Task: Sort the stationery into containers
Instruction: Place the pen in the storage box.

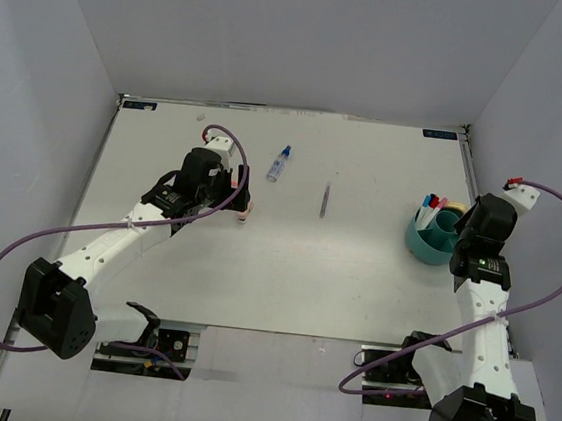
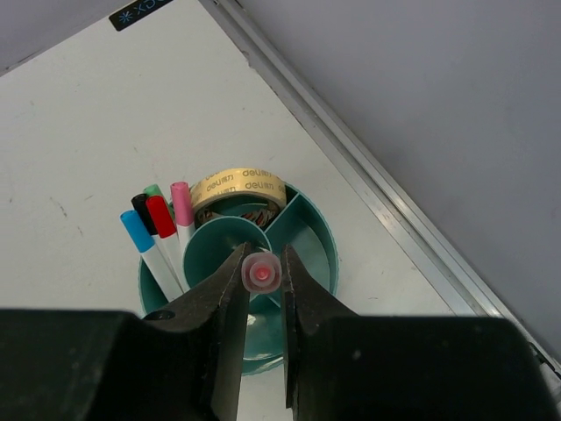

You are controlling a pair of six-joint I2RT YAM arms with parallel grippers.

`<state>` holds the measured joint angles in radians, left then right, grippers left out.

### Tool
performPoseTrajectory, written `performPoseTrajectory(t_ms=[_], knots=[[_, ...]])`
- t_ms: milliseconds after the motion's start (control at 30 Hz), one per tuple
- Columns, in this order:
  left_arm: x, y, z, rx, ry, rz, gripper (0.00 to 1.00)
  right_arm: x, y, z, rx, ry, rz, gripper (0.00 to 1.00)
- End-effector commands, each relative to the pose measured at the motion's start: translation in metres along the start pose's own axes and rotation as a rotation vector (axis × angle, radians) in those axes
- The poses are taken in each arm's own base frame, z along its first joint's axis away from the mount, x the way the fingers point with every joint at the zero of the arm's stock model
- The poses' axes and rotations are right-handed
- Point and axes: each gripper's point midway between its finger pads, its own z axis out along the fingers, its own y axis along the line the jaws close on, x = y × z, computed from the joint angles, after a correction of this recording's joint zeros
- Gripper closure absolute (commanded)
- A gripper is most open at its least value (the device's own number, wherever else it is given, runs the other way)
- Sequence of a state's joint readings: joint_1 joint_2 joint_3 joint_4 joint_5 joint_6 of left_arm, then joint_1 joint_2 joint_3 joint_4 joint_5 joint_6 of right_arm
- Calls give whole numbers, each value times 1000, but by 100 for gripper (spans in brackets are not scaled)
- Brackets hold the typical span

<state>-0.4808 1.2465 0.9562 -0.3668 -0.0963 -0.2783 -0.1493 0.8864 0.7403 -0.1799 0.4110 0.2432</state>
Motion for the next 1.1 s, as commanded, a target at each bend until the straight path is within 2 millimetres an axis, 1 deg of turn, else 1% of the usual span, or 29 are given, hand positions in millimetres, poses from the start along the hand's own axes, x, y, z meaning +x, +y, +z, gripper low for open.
performPoseTrajectory(t_ms=[0, 133, 167, 267, 367, 500, 567, 600, 700, 733, 800, 867, 900, 967, 1000, 1067], knots=[[-4, -1, -3, 11, -13, 0, 2, -1, 5, -6, -38, 0, 11, 92], [-4, 0, -4, 4, -15, 2, 2, -13, 1, -11, -19, -39, 24, 92], [-3, 1, -4, 3, -14, 2, 2, -15, -4, -11, 8, -46, 25, 92], [-3, 0, -3, 6, -10, 2, 2, -14, -8, -10, 33, -47, 25, 92], [-2, 0, -2, 5, -7, 4, 2, -5, -18, -7, 83, -31, 19, 92], [-2, -1, -2, 14, -4, 1, 2, 0, -22, -5, 102, -24, 19, 92], [-1, -2, -1, 16, -1, 1, 2, 5, -23, -1, 112, -8, 14, 92], [-1, -2, -1, 17, 0, 1, 2, 9, -23, 2, 114, 9, 9, 92], [-1, -1, -2, 11, -2, 3, 2, 15, -18, 10, 89, 30, 20, 92], [-1, -1, -2, 12, -3, 2, 2, 20, -16, 14, 81, 49, 16, 92], [0, -1, -1, 11, 1, 4, 2, 23, -14, 18, 74, 57, 17, 92], [2, 0, 0, 10, 7, 6, 2, 29, -13, 24, 69, 79, 12, 90], [2, -1, 0, 12, 8, 8, 2, 35, -12, 28, 70, 101, 6, 86], [3, -1, 1, 12, 13, 8, 2, 39, -12, 31, 69, 118, 5, 83], [3, -1, 1, 15, 13, 10, 2, 42, -13, 32, 70, 130, 1, 78], [4, -2, 2, 18, 16, 9, 2, 45, -13, 33, 71, 139, 2, 72]])
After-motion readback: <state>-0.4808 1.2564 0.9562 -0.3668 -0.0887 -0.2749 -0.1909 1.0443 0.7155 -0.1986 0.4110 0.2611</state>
